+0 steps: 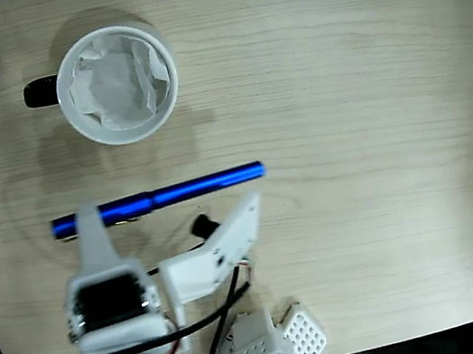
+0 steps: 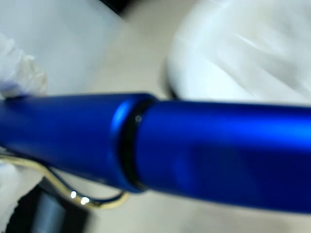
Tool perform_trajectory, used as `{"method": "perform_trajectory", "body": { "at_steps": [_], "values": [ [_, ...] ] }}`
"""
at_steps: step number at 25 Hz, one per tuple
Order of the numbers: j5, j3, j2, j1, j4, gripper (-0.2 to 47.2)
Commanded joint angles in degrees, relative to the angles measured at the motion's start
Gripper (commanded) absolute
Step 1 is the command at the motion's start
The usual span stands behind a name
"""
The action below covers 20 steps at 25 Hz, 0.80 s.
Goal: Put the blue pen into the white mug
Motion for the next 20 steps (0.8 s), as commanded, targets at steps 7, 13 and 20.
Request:
{"method": "perform_trajectory", "body": {
  "at_steps": [7, 13, 20],
  "values": [
    [11.51, -0.44, 4.31, -8.79, -16.52, 0.0],
    [20.30, 7.29, 7.56, -7.73, -30.23, 0.0],
    [25.22, 21.45, 11.34, -1.41, -47.55, 0.0]
  ]
}}
